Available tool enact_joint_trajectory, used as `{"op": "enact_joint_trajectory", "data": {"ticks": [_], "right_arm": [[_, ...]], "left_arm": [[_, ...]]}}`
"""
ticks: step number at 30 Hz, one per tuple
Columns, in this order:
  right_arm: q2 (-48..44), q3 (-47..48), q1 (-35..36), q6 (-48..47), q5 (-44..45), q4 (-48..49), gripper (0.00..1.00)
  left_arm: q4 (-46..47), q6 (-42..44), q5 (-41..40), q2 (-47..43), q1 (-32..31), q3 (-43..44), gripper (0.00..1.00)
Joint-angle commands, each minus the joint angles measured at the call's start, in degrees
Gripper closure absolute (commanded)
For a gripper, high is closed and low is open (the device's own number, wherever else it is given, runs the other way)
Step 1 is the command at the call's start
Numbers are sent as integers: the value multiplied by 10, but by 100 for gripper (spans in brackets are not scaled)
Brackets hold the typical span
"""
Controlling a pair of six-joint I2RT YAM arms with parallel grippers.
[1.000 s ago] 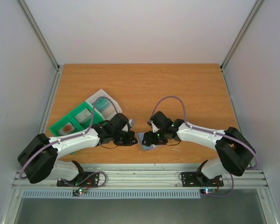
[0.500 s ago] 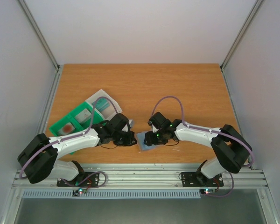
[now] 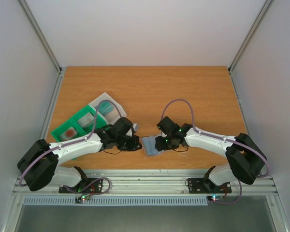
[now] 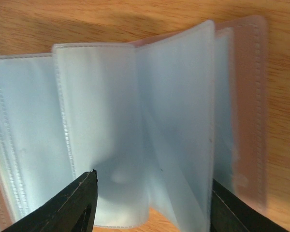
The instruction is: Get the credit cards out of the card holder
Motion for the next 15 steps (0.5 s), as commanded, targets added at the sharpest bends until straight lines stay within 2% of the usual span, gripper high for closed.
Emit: {"op": "enact_joint_trajectory", "data": {"ticks": [1, 7, 12, 15], "right_arm": [[-32, 20, 4, -1, 51, -70, 48], [-94, 43, 4, 10, 33, -116, 50], [-89, 37, 5, -12, -49, -40, 36], [-50, 48, 5, -13, -66, -19, 34]], "left_arm": [[3, 15, -6, -18, -2, 12, 100], [1, 21, -16, -27, -2, 4, 100], [-5, 17, -21, -30, 0, 4, 100], [-22, 11, -33, -29, 4, 12, 100]]}}
